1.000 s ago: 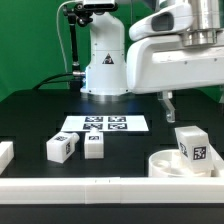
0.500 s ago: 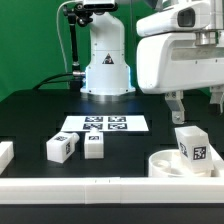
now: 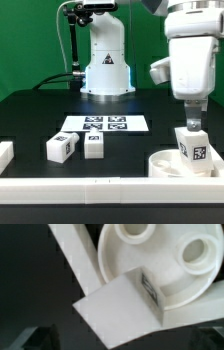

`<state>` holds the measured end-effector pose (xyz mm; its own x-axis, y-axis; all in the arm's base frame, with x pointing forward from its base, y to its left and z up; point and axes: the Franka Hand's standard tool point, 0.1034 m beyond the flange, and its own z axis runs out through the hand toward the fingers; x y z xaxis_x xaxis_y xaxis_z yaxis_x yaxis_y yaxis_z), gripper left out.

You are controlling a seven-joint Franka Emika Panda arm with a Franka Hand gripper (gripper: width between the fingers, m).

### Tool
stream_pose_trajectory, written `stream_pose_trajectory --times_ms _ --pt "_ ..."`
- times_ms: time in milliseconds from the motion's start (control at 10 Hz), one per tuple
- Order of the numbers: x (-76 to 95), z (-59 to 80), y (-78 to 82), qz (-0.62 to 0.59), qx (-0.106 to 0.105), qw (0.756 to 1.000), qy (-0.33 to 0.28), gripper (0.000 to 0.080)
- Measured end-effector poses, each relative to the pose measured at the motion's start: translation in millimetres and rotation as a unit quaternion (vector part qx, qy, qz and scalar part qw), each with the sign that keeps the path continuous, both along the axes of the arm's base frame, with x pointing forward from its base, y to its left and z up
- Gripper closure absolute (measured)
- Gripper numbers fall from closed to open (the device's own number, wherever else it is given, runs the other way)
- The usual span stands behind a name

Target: Assemble stool

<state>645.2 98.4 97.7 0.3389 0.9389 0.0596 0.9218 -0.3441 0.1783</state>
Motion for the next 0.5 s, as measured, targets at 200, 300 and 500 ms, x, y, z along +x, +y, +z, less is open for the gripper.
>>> stream_pose_trajectory --times_ms 200,300,500 --pt "-0.1 -7.0 0.9 0.101 -0.041 0.994 0.015 0.0151" --pt "1.0 -9.1 0.3 0.133 -0.053 0.99 0.018 0.0151" --pt "0.4 -11.5 -2.0 0.187 -0.069 0.98 0.022 0.0151"
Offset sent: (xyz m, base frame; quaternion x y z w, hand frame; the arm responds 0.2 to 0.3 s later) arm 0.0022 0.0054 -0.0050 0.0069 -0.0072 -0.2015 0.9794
